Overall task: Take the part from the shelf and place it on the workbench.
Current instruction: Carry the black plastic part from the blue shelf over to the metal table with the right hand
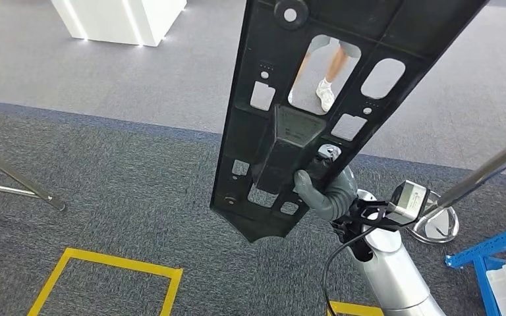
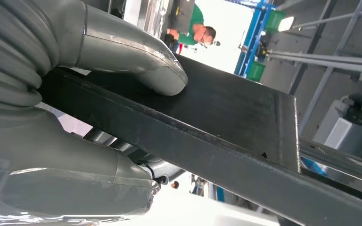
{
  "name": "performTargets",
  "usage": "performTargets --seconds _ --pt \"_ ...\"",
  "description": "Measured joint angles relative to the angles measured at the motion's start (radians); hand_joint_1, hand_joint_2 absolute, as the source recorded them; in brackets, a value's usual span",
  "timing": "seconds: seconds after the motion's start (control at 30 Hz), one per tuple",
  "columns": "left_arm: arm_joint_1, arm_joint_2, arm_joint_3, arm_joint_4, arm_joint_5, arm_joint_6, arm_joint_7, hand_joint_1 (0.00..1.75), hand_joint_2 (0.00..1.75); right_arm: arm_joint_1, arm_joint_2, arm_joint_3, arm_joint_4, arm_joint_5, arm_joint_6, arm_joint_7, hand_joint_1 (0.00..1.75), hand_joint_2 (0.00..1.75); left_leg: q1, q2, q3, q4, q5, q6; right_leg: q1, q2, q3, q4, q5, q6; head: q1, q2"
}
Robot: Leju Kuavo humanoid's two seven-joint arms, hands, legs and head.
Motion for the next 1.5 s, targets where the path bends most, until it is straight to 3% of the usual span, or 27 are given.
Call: performTargets --seconds 0.03,0.07,0.1,0.13,0.2,0.27,0.33,0.4,0.47,0.53,0.6,0.63,0.7,0.77,0.8,0.87,0.93,1.0,1.07,1.13,1.2,1.27,1.33,1.37,1.4,1.43,1.5 --pt "0.002 0.0 0.0 0.0 0.0 0.001 -0.001 0.0 1.75 0.0 0.0 0.0 0.0 0.0 0.0 0.0 1.75 1.75 -0.007 0.018 0.006 -0.02 -0.001 0.008 0.003 -0.01 -0.001 0.0 0.0 0.004 0.0 0.0" --pt "0.002 0.001 0.0 0.0 0.0 0.001 -0.002 0.0 1.75 0.001 0.0 0.0 0.0 0.0 0.0 0.0 1.75 1.75 -0.011 0.017 0.003 -0.024 -0.001 0.015 0.006 -0.022 -0.002 0.0 0.0 0.008 0.0 0.0" --pt "0.002 0.0 0.0 0.0 0.0 0.002 -0.003 0.0 1.75 0.001 0.0 0.0 0.0 0.0 0.0 0.0 1.75 1.75 -0.009 0.003 0.001 -0.028 0.0 0.02 0.007 -0.034 -0.001 0.0 -0.002 0.014 0.0 0.0" --pt "0.001 0.0 0.0 0.0 0.0 0.002 -0.004 0.0 1.75 0.001 0.0 0.0 0.0 0.0 0.001 0.0 1.75 1.75 -0.006 -0.012 0.001 -0.032 0.003 0.025 0.006 -0.028 0.0 0.003 -0.008 0.019 0.0 0.0" --pt "-0.001 -0.003 0.0 0.0 0.0 0.002 -0.006 0.0 1.75 0.0 0.0 0.0 0.0 -0.001 0.001 -0.001 1.75 1.75 0.0 -0.039 0.004 -0.04 0.009 0.035 0.001 0.023 -0.022 0.057 -0.046 0.027 0.0 0.0" --pt "-0.004 -0.005 0.0 0.0 0.001 0.002 -0.007 0.0 1.75 0.001 0.0 0.0 0.003 -0.001 0.001 -0.003 1.75 1.75 0.002 -0.065 0.004 -0.041 0.012 0.041 -0.003 0.077 -0.085 0.184 -0.106 0.03 0.0 0.0" --pt "-0.005 -0.006 0.0 0.0 0.002 0.002 -0.008 0.0 1.75 0.003 -0.001 -0.001 0.009 -0.001 0.002 -0.005 1.75 1.75 0.001 -0.095 0.004 -0.039 0.013 0.043 -0.003 0.088 -0.139 0.281 -0.126 0.03 0.0 0.0" --pt "-0.005 -0.006 0.0 0.0 0.006 0.003 -0.009 0.0 1.75 -0.002 -0.001 0.0 0.014 -0.001 0.005 -0.005 1.75 1.75 0.002 -0.126 0.005 -0.034 0.012 0.041 -0.005 0.093 -0.129 0.238 -0.072 0.03 0.0 0.0" --pt "-0.006 -0.006 0.0 0.0 0.009 0.004 -0.01 0.0 1.75 -0.013 -0.001 0.0 0.017 -0.001 0.01 -0.005 1.75 1.75 0.002 -0.154 0.003 -0.026 0.008 0.035 -0.01 0.126 -0.076 0.106 0.0 0.027 0.0 0.0" --pt "-0.007 -0.007 0.0 0.0 0.012 0.005 -0.013 0.0 1.75 -0.023 -0.001 0.0 0.017 -0.001 0.014 -0.006 1.75 1.75 0.002 -0.175 -0.005 -0.02 0.006 0.025 -0.012 0.158 -0.046 0.029 0.023 0.024 0.0 0.0" --pt "-0.007 -0.008 0.0 0.0 0.013 0.009 -0.016 0.0 1.75 -0.028 0.0 0.001 0.017 -0.001 0.016 -0.006 1.75 1.75 0.006 -0.194 -0.013 -0.02 0.009 0.012 -0.011 0.153 -0.044 0.02 0.019 0.016 0.0 0.0" --pt "-0.006 -0.008 0.0 0.0 0.014 0.012 -0.018 0.0 1.75 -0.032 0.001 0.002 0.017 -0.001 0.017 -0.006 1.75 1.75 0.007 -0.192 -0.015 -0.016 0.007 0.006 -0.011 0.142 -0.041 0.017 0.02 0.01 0.0 0.0" --pt "-0.005 -0.009 0.001 0.0 0.018 0.017 -0.019 0.0 1.75 -0.038 0.004 0.003 0.015 0.0 0.019 -0.005 1.75 1.75 0.006 -0.156 -0.036 0.03 -0.021 -0.005 -0.013 0.12 -0.034 0.01 0.021 -0.003 0.0 0.0" --pt "-0.007 -0.01 0.001 0.0 0.022 0.021 -0.021 0.0 1.75 -0.04 0.007 0.003 0.012 0.002 0.019 -0.003 1.75 1.75 0.008 -0.108 -0.09 0.15 -0.08 -0.013 -0.01 0.095 -0.03 0.008 0.018 -0.012 0.0 0.0" --pt "-0.008 -0.01 0.001 0.0 0.023 0.022 -0.023 0.0 1.75 -0.041 0.007 0.004 0.011 0.003 0.019 0.0 1.75 1.75 0.01 -0.097 -0.12 0.216 -0.106 -0.016 -0.008 0.082 -0.028 0.009 0.016 -0.014 0.0 0.0" --pt "-0.009 -0.01 0.001 0.0 0.023 0.024 -0.024 0.0 1.75 -0.045 0.007 0.007 0.011 0.005 0.017 0.007 1.75 1.75 0.013 -0.089 -0.141 0.263 -0.107 -0.019 -0.006 0.056 -0.025 0.009 0.012 -0.015 0.0 0.0" --pt "-0.006 -0.01 0.001 0.0 0.021 0.025 -0.024 0.0 1.75 -0.052 0.007 0.009 0.011 0.003 0.016 0.012 1.75 1.75 0.013 -0.073 -0.086 0.159 -0.044 -0.014 -0.005 0.033 -0.017 0.009 0.007 -0.012 0.0 0.0" --pt "0.001 -0.01 0.001 0.0 0.018 0.026 -0.02 0.0 1.75 -0.061 0.006 0.01 0.011 -0.002 0.015 0.013 1.75 1.75 0.003 -0.033 -0.019 0.029 -0.002 -0.001 0.0 0.015 -0.011 0.009 0.002 -0.005 0.0 0.0" --pt "0.005 -0.01 0.001 0.0 0.014 0.026 -0.018 0.0 1.75 -0.064 0.004 0.01 0.011 -0.006 0.012 0.012 1.75 1.75 -0.007 -0.015 -0.001 -0.018 -0.002 0.012 0.005 -0.005 -0.01 0.008 0.0 0.004 0.0 0.0" --pt "0.006 -0.01 0.001 0.0 0.012 0.025 -0.017 0.0 1.75 -0.065 0.003 0.01 0.01 -0.007 0.011 0.01 1.75 1.75 -0.005 -0.038 -0.003 -0.026 0.002 0.023 0.006 -0.023 -0.008 0.007 -0.003 0.013 0.0 0.0" --pt "0.006 -0.011 0.001 0.0 0.011 0.023 -0.017 0.0 1.75 -0.066 0.001 0.011 0.007 -0.008 0.011 0.007 1.75 1.75 0.001 -0.06 0.001 -0.037 0.01 0.033 0.003 0.009 -0.019 0.04 -0.03 0.022 0.0 0.0" --pt "0.003 -0.013 0.001 0.0 0.01 0.022 -0.017 0.0 1.75 -0.066 -0.002 0.01 0.006 -0.009 0.01 0.005 1.75 1.75 0.003 -0.08 0.003 -0.041 0.014 0.04 -0.002 0.067 -0.071 0.155 -0.092 0.027 0.0 0.0" --pt "0.002 -0.014 0.001 0.0 0.01 0.022 -0.017 0.0 1.75 -0.065 -0.005 0.011 0.008 -0.009 0.009 0.004 1.75 1.75 0.003 -0.102 0.001 -0.04 0.014 0.041 -0.003 0.089 -0.135 0.28 -0.135 0.03 0.0 0.0" --pt "0.001 -0.015 0.001 0.0 0.01 0.021 -0.018 0.0 1.75 -0.065 -0.006 0.011 0.008 -0.009 0.009 0.004 1.75 1.75 0.003 -0.115 0.001 -0.038 0.014 0.041 -0.003 0.091 -0.148 0.3 -0.129 0.031 0.0 0.0" --pt "0.001 -0.015 0.001 0.0 0.01 0.021 -0.019 0.0 1.75 -0.065 -0.007 0.011 0.009 -0.009 0.009 0.004 1.75 1.75 0.004 -0.128 0.001 -0.036 0.013 0.04 -0.004 0.093 -0.141 0.278 -0.103 0.031 0.0 0.0" --pt "0.0 -0.016 0.001 0.0 0.01 0.021 -0.019 0.0 1.75 -0.066 -0.008 0.011 0.009 -0.01 0.009 0.004 1.75 1.75 0.005 -0.142 0.002 -0.032 0.012 0.038 -0.006 0.099 -0.117 0.22 -0.063 0.031 0.0 0.0" --pt "-0.002 -0.018 0.001 0.0 0.01 0.021 -0.021 0.0 1.75 -0.069 -0.01 0.011 0.009 -0.01 0.008 0.004 1.75 1.75 0.007 -0.166 -0.002 -0.022 0.008 0.03 -0.012 0.141 -0.058 0.086 -0.004 0.03 0.0 0.0"
